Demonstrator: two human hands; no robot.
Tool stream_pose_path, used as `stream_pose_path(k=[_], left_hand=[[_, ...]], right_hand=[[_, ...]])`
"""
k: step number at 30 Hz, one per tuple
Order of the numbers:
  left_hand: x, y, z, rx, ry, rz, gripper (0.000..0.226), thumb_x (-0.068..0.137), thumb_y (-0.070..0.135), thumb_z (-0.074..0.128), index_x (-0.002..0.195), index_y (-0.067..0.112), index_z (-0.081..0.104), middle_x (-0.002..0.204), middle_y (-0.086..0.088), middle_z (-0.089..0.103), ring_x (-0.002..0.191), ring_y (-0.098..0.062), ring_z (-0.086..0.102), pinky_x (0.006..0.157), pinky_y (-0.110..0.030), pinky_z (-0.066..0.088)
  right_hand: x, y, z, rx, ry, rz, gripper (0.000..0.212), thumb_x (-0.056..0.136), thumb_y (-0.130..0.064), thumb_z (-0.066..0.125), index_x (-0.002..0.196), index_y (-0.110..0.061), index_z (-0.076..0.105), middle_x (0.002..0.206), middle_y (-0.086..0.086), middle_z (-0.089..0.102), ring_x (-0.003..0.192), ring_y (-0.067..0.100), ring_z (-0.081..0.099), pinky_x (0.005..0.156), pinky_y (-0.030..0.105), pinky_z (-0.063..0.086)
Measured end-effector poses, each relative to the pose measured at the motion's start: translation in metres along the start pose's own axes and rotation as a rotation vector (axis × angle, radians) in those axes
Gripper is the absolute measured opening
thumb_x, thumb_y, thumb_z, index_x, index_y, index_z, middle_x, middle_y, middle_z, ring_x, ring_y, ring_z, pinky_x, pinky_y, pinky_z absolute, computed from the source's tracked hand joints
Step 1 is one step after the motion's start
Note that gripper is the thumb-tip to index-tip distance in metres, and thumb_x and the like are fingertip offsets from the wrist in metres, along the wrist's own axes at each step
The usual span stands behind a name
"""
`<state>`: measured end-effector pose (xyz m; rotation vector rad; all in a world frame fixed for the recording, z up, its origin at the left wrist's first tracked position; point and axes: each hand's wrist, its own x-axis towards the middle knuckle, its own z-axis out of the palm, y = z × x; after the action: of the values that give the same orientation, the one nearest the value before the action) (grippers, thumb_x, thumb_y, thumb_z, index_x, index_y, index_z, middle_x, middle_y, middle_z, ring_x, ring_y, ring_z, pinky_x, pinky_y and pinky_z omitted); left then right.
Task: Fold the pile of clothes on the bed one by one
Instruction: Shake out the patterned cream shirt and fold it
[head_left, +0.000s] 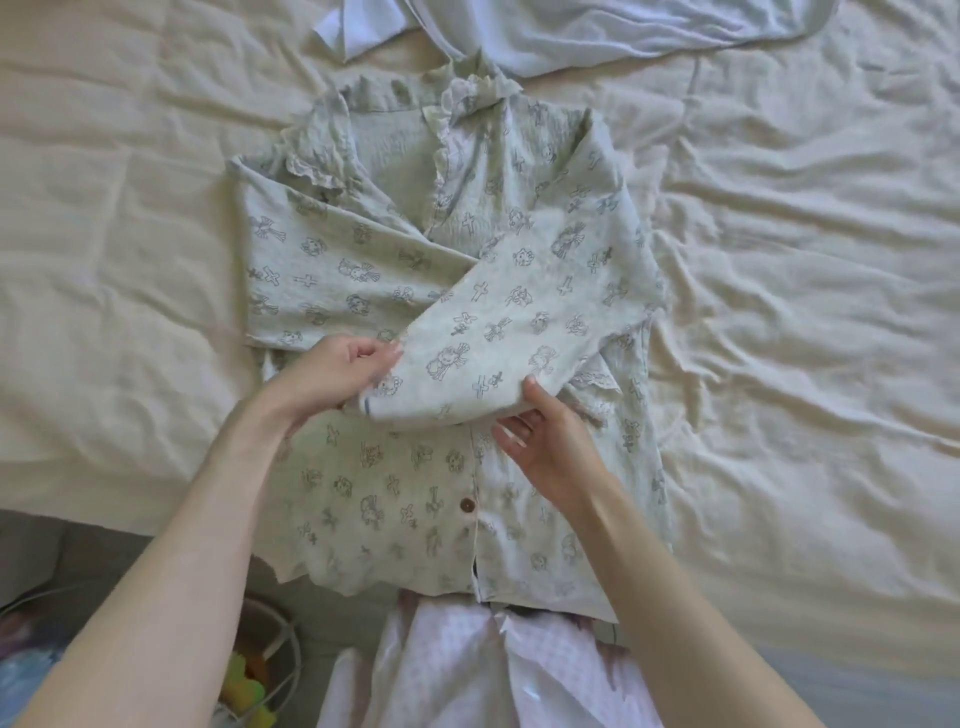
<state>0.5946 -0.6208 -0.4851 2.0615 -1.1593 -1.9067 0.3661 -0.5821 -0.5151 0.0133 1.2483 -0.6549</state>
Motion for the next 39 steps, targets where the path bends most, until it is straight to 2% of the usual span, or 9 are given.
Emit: stream_pose_path(k=[4, 9, 13, 16, 19, 23, 26, 32, 39], left_hand=[[-0.003, -0.032, -0.004, 0.307, -0.318, -0.109, 0.024, 0.086, 0.024, 0.067, 0.109, 0.015, 0.065, 0.107, 0.007, 0.067, 0.098, -0.007, 0.061, 0.085, -0.021, 0.044], [-0.007, -0.055, -0.012, 0.092, -0.1, -0.009, 0.026, 0.087, 0.038, 0.062, 0.104, 0.018, 0.065, 0.088, -0.003, 0.066, 0.081, -0.017, 0.058, 0.076, -0.024, 0.038], [-0.01, -0.065, -0.014, -0.283, -0.013, 0.048, 0.05, 0.08, 0.043, 0.063, 0.122, 0.017, 0.056, 0.133, -0.003, 0.055, 0.127, -0.018, 0.047, 0.109, -0.039, 0.033], [-0.011, -0.072, -0.007, -0.239, 0.094, 0.102, 0.011, 0.089, 0.018, 0.062, 0.097, 0.024, 0.06, 0.103, 0.007, 0.064, 0.106, -0.013, 0.056, 0.091, -0.023, 0.043], [-0.019, -0.07, -0.012, -0.182, 0.269, 0.292, 0.021, 0.089, 0.012, 0.061, 0.088, 0.034, 0.061, 0.084, 0.018, 0.063, 0.082, 0.001, 0.056, 0.07, -0.01, 0.042], [-0.035, -0.069, -0.024, -0.279, 0.456, 0.45, 0.033, 0.087, 0.015, 0.064, 0.087, 0.047, 0.066, 0.084, 0.027, 0.066, 0.081, 0.013, 0.058, 0.072, -0.003, 0.042], [-0.031, -0.088, -0.009, -0.279, 0.574, 0.352, 0.031, 0.09, 0.016, 0.061, 0.095, 0.047, 0.063, 0.096, 0.029, 0.065, 0.093, 0.015, 0.056, 0.08, -0.006, 0.043], [-0.011, -0.14, 0.011, -0.244, 0.527, -0.121, 0.048, 0.092, 0.016, 0.059, 0.136, 0.016, 0.04, 0.121, -0.013, 0.056, 0.106, -0.029, 0.058, 0.094, -0.049, 0.048], [-0.031, -0.16, 0.027, -0.104, 0.777, -0.096, 0.041, 0.091, 0.005, 0.055, 0.13, 0.007, 0.044, 0.114, -0.013, 0.05, 0.09, -0.02, 0.055, 0.082, -0.029, 0.042]], right_hand=[[0.006, 0.02, 0.01, -0.406, 0.2, -0.116, 0.036, 0.101, -0.026, 0.039, 0.092, 0.003, 0.06, 0.088, 0.013, 0.066, 0.085, 0.022, 0.063, 0.088, 0.035, 0.051], [0.005, 0.018, 0.006, -0.365, 0.074, -0.083, 0.038, 0.085, -0.04, 0.064, 0.089, -0.004, 0.053, 0.068, 0.007, 0.051, 0.053, 0.012, 0.051, 0.067, 0.026, 0.049], [0.002, 0.03, 0.013, -0.405, -0.017, 0.039, 0.039, 0.085, -0.033, 0.066, 0.098, 0.004, 0.062, 0.099, 0.01, 0.068, 0.094, 0.02, 0.065, 0.085, 0.031, 0.052], [-0.002, 0.043, 0.027, -0.36, 0.003, 0.09, 0.01, 0.093, -0.015, 0.057, 0.092, -0.005, 0.058, 0.09, 0.009, 0.067, 0.086, 0.023, 0.065, 0.087, 0.035, 0.054], [-0.004, 0.051, 0.033, -0.289, 0.061, 0.027, 0.008, 0.095, -0.015, 0.055, 0.096, -0.007, 0.056, 0.088, 0.008, 0.066, 0.082, 0.021, 0.066, 0.084, 0.035, 0.056], [-0.008, 0.056, 0.036, -0.289, 0.016, -0.052, 0.013, 0.093, -0.021, 0.059, 0.092, -0.008, 0.061, 0.081, 0.004, 0.072, 0.081, 0.019, 0.07, 0.085, 0.033, 0.055], [-0.004, 0.062, 0.041, -0.318, -0.024, 0.073, 0.015, 0.097, -0.02, 0.052, 0.095, -0.007, 0.059, 0.088, 0.007, 0.071, 0.084, 0.02, 0.069, 0.084, 0.033, 0.056], [0.003, 0.066, 0.028, -0.643, 0.148, 0.037, 0.024, 0.096, -0.021, 0.053, 0.114, -0.007, 0.057, 0.094, 0.003, 0.065, 0.079, 0.013, 0.061, 0.08, 0.03, 0.054], [-0.019, 0.057, -0.031, -0.853, 0.356, -0.145, 0.022, 0.096, -0.017, 0.052, 0.116, -0.009, 0.058, 0.097, 0.005, 0.067, 0.09, 0.018, 0.065, 0.088, 0.039, 0.053]])
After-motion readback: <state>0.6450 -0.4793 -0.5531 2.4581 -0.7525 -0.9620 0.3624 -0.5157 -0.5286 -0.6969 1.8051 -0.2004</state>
